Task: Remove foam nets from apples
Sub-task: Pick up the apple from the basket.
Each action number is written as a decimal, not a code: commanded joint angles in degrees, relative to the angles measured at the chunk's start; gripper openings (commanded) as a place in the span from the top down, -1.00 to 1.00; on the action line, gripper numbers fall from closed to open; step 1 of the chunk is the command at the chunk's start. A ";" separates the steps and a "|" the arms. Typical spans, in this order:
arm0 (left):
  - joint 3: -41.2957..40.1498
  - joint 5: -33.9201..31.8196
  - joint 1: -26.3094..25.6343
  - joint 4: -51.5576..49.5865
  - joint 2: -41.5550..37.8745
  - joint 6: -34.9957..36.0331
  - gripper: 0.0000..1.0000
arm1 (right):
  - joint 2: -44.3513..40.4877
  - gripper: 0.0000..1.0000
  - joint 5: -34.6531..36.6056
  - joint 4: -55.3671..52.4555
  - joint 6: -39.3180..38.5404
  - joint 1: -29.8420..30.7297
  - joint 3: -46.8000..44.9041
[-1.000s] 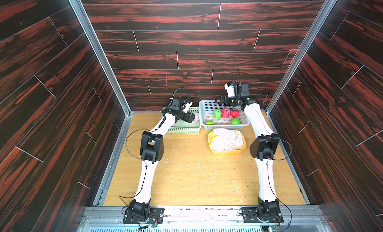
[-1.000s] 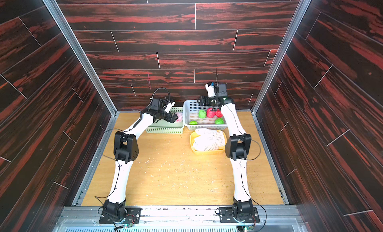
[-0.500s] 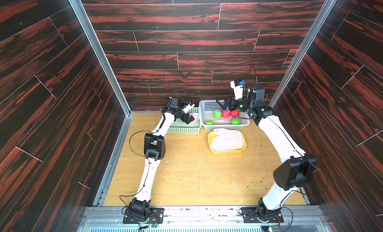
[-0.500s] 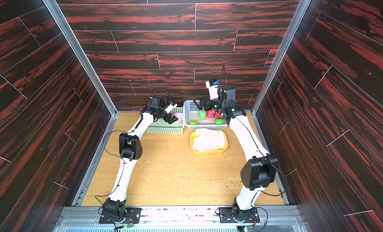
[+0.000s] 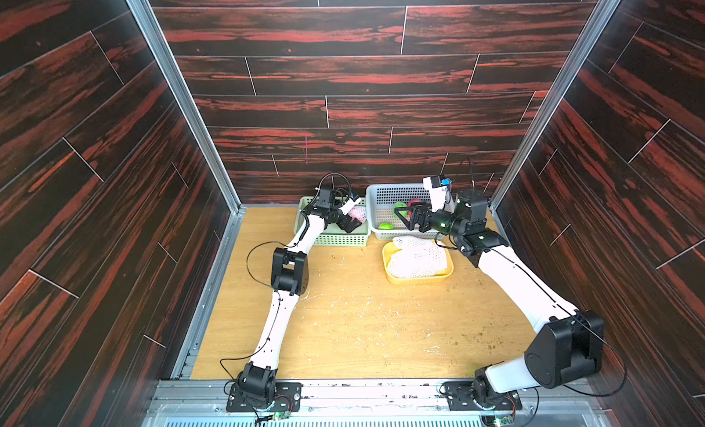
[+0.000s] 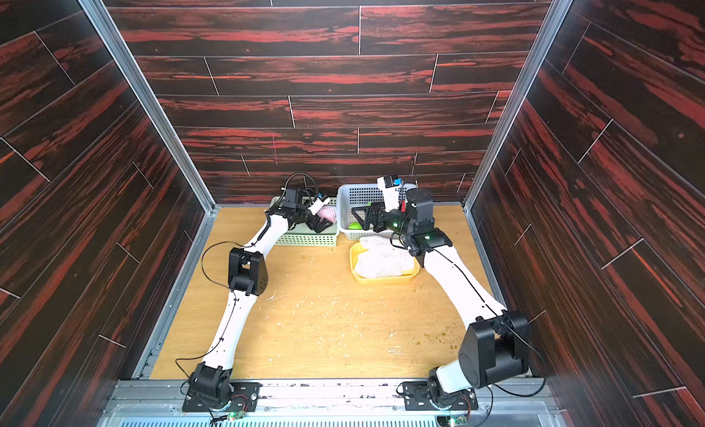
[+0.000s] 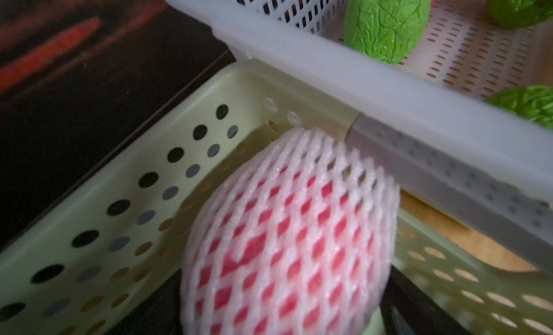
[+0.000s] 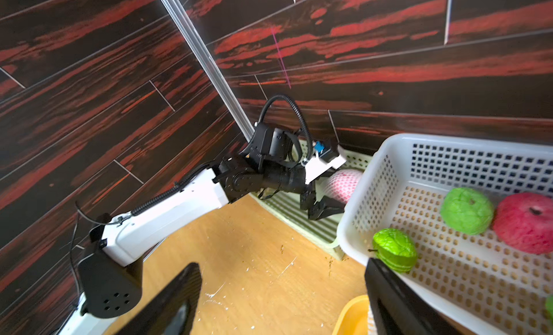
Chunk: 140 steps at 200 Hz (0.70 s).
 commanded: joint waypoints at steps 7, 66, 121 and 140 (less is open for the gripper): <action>1.23 2.03 0.31 2.24 -0.13 -0.33 -0.74 | -1.57 -0.78 0.69 -1.69 0.18 0.43 -0.28; -9.40 1.57 0.42 6.34 -8.49 1.82 -0.43 | -0.26 -0.78 2.20 -4.45 -0.87 0.43 0.82; -17.59 0.52 0.58 7.81 -16.83 2.84 -0.31 | -0.15 -0.78 3.38 -5.62 -1.84 0.40 0.99; -26.39 -0.25 0.58 11.71 -23.66 3.38 -0.30 | -0.15 -0.78 3.95 -5.67 -2.10 0.41 0.87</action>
